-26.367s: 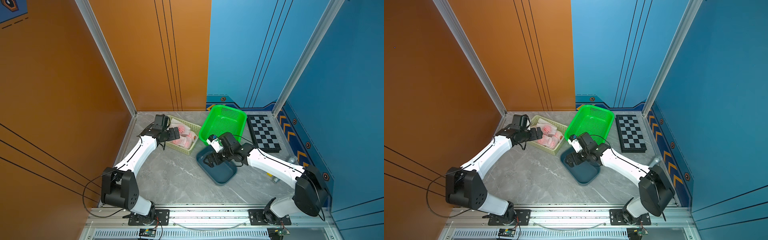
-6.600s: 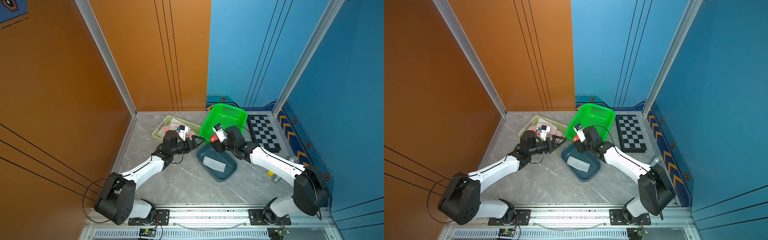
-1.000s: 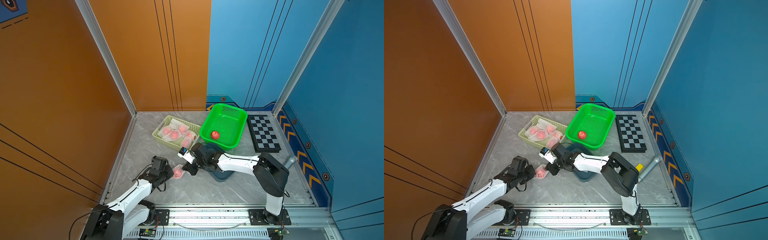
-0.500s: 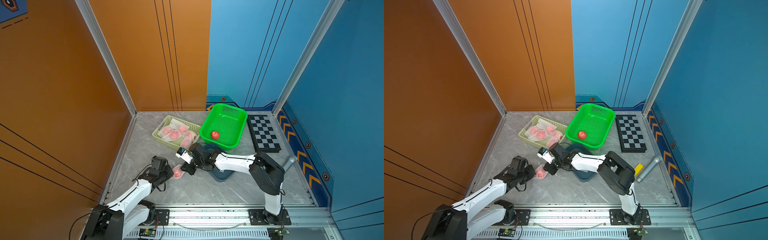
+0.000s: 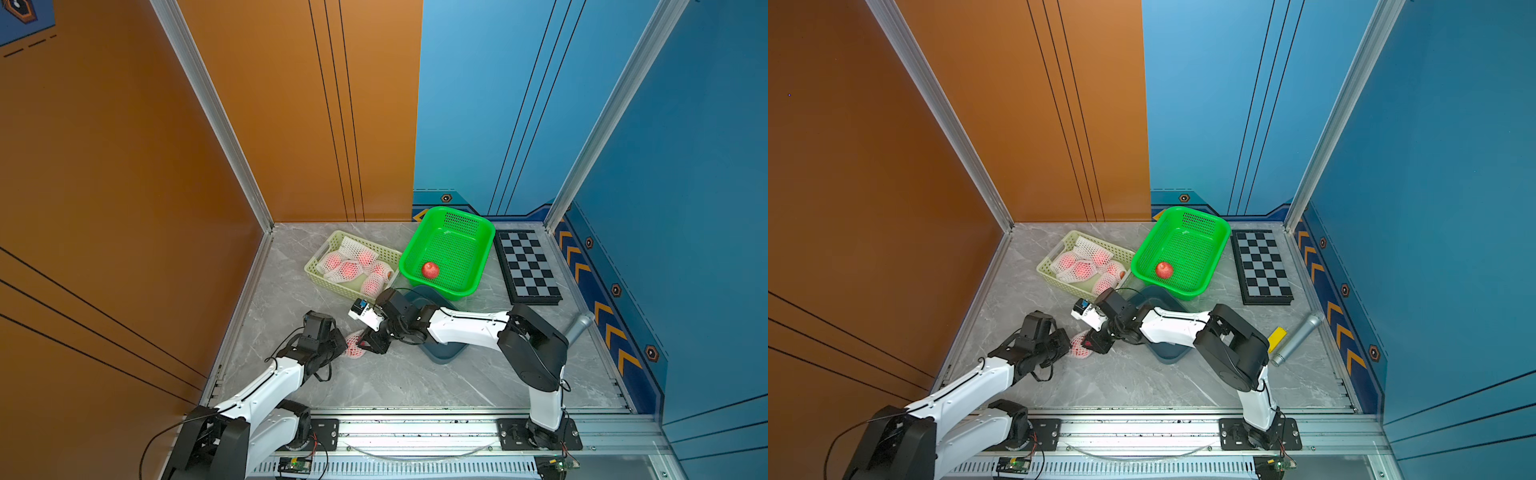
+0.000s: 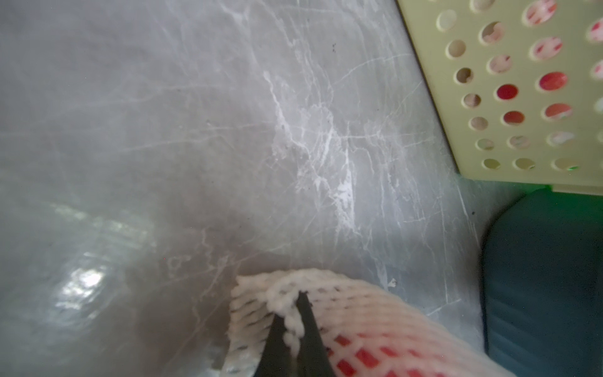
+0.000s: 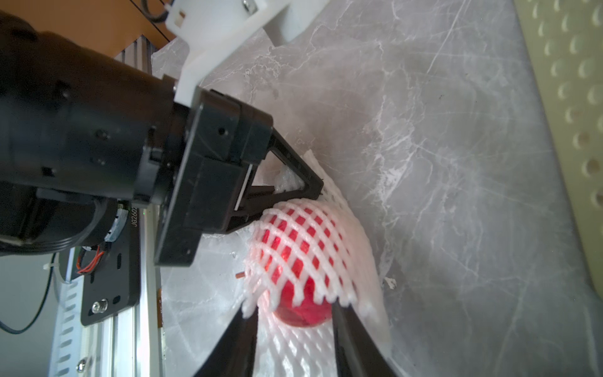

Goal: Remove foam nets from apples
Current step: Remove the foam net from the apple.

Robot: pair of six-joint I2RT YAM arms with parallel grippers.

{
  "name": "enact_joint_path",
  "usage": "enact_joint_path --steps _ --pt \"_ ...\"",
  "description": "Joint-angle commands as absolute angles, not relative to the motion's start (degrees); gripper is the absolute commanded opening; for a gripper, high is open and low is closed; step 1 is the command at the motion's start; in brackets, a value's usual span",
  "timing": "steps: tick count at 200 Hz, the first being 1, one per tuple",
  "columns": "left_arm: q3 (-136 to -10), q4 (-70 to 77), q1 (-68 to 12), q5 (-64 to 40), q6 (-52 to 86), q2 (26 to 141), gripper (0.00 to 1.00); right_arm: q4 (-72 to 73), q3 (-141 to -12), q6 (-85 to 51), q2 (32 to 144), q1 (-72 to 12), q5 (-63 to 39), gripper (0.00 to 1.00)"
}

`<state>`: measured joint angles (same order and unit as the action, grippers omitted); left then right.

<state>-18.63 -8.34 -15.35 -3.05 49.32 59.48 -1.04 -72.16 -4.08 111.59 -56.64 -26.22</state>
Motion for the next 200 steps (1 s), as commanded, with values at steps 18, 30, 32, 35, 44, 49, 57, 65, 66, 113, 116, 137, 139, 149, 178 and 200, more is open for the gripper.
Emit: enact_joint_path --steps 18,30,32,35,44,49,57,65,66,113,116,137,139,149,178,200 --pt "-18.4 -8.5 -14.7 -3.5 48.4 59.8 0.01 -2.2 -73.8 -3.6 113.5 -56.9 -27.5 0.48" --pt "-18.4 -8.5 -14.6 -3.5 48.4 59.8 0.01 -1.9 -73.9 -3.9 114.0 -56.7 -28.1 0.48" --pt "-18.4 -8.5 -14.6 -3.6 48.4 59.8 0.01 -1.9 -73.9 -4.0 114.1 -56.7 -28.2 0.48" --pt "-18.4 -8.6 -14.6 -3.5 48.4 59.8 0.01 -1.7 -73.9 -4.0 114.2 -56.7 -28.5 0.48" --pt "-18.5 -8.7 -14.5 -3.6 48.3 59.9 0.01 -1.0 -73.7 -4.5 114.6 -56.5 -29.0 0.49" --pt "-18.5 -8.7 -14.5 -3.6 48.2 60.0 0.01 -0.7 -73.7 -4.7 114.7 -56.4 -29.3 0.49" --pt "-18.5 -8.8 -14.4 -3.7 48.2 60.1 0.01 0.0 -73.4 -5.0 114.9 -56.3 -29.7 0.49" --pt "-18.4 -8.8 -14.4 -3.6 48.2 60.1 0.01 0.8 -73.2 -5.3 115.0 -56.1 -30.0 0.51" --pt "-18.5 -8.8 -14.4 -3.6 48.2 60.1 0.01 0.9 -73.1 -5.3 115.1 -56.1 -30.0 0.51" --pt "-18.2 -8.2 -14.3 -4.0 48.4 60.5 0.01 3.4 -73.5 -6.4 116.7 -55.9 -32.3 0.61" --pt "-18.2 -8.2 -14.3 -4.1 48.4 60.4 0.01 3.4 -73.5 -6.4 116.8 -56.0 -32.2 0.61" --pt "-18.2 -8.5 -14.2 -4.0 48.4 59.9 0.01 3.0 -74.2 -6.6 117.9 -55.9 -30.6 0.64" --pt "-18.2 -8.6 -14.2 -4.0 48.4 59.9 0.01 3.0 -74.3 -6.7 118.0 -55.8 -30.4 0.64" --pt "-18.1 -8.7 -14.2 -4.0 48.4 59.7 0.01 3.3 -74.3 -7.1 118.3 -55.7 -29.9 0.65" --pt "-17.8 -8.8 -14.2 -4.0 48.5 59.3 0.01 4.7 -74.3 -8.9 118.4 -54.8 -29.4 0.63" --pt "-17.8 -9.3 -14.2 -4.0 48.5 58.8 0.01 7.2 -72.9 -9.5 118.4 -54.5 -29.7 0.51"
